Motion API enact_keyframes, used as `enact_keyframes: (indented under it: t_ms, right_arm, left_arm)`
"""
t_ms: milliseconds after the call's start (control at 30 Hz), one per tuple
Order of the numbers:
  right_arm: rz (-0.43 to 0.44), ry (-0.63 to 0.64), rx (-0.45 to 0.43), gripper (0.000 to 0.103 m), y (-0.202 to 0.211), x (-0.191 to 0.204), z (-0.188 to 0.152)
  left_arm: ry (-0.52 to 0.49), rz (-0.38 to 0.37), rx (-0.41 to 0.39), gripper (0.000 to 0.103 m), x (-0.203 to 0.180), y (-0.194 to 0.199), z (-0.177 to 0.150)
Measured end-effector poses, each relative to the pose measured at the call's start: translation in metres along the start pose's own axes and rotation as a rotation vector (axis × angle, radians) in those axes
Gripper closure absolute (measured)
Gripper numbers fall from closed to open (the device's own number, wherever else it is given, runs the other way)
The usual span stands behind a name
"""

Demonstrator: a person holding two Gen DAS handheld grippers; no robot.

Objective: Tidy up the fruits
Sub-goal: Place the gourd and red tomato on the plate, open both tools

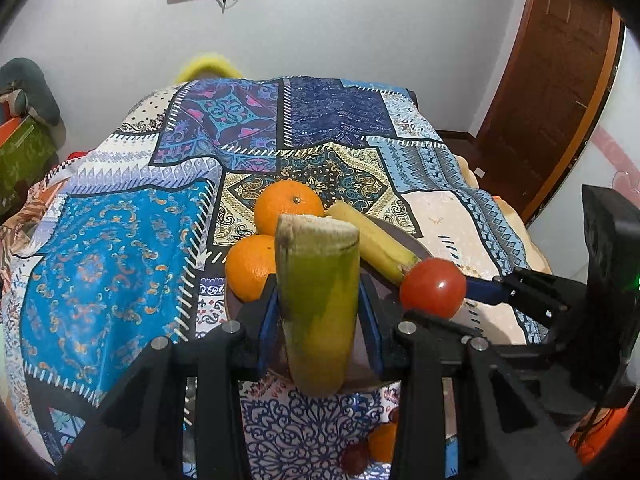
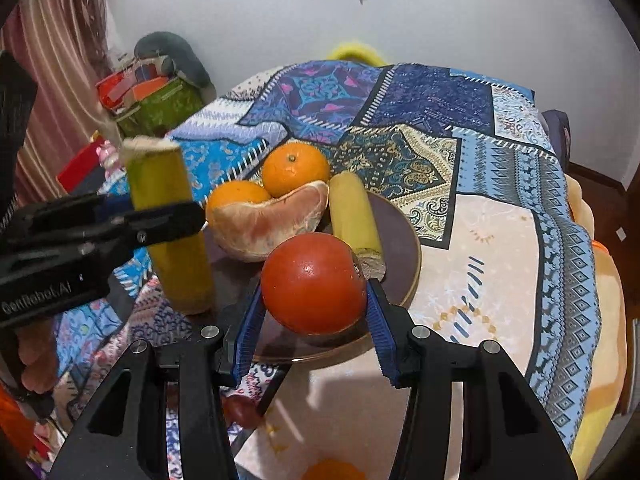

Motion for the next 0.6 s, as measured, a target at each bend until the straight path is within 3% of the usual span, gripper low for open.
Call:
enact_keyframes:
  t_ms: [233,367,500,600]
  right_arm:
    - [0.007,0.026,0.027,0.056,-0.012,0.002,-0.003]
    - [0.017,0.035,0.037,0.055,-0.012,0.002,-0.005]
    - [0.007,0.038,0.007,0.046,-0.001,0.003,-0.002]
    - [-0.013,0.051,-0.007,0.045,0.008,0.003,-0.001]
  left_arm:
    - [-0.015,0.009,0.021,0.066,-0.003,-0.014,0.001]
    - [-0.001,-0.026,0.041,0.066,-0.007,-0.015,0.0]
    - [-0.028,-0.002,0.038,0.066,-0.012,-0.012,-0.003]
    - [-0.029,0.001,0.031,0.066,-0.013,-0.003,-0.003]
Point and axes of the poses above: each gripper's, at about its wrist camera, not at the fingertips, and y roughly against the way its jaws point, x to its left, z to its top, the point moved 6 cm from there along -y, roughly the way its jaws point, and after that the axes turned 12 degrees about y, right-handed, at the moved point
